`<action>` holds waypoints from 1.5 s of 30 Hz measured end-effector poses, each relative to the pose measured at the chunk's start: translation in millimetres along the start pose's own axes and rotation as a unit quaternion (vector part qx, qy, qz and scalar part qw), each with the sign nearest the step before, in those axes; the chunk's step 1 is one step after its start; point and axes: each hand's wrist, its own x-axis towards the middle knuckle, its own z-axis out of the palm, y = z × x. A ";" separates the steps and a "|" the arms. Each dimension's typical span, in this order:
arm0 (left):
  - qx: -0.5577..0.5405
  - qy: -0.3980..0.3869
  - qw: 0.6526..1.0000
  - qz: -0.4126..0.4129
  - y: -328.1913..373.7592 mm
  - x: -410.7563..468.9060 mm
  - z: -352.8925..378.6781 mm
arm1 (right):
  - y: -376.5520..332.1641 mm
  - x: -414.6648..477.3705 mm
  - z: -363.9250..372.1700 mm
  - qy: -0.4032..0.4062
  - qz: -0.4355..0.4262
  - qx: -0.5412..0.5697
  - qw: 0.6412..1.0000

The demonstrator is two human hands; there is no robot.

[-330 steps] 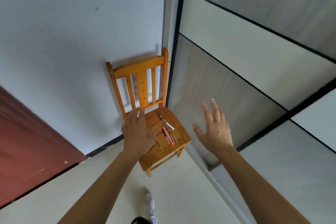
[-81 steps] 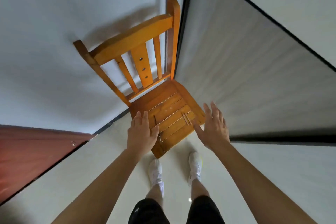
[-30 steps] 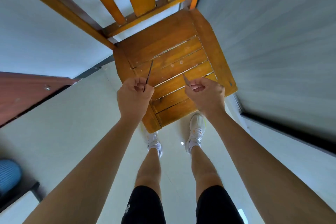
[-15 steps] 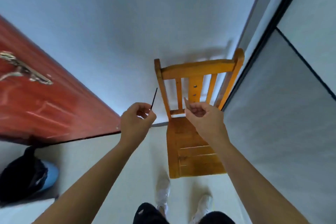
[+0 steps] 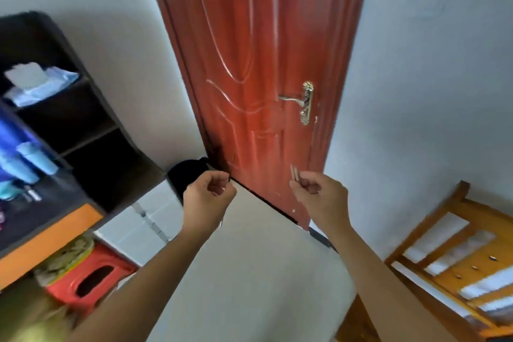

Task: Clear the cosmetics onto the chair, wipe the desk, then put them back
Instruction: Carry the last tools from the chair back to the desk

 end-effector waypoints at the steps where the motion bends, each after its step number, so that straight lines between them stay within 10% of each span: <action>1: 0.002 0.022 1.000 -0.006 -13.7 6.9 -30.9 | -15.0 1.3 33.1 -0.023 -0.012 0.008 1.000; 16: 0.025 0.257 0.959 -0.119 -210.0 77.0 -394.9 | -171.1 -22.7 464.6 -0.271 -0.133 0.009 0.953; 45: 0.120 0.362 0.837 -0.394 -462.7 349.2 -547.7 | -124.7 142.2 931.8 -0.488 -0.047 -0.082 0.868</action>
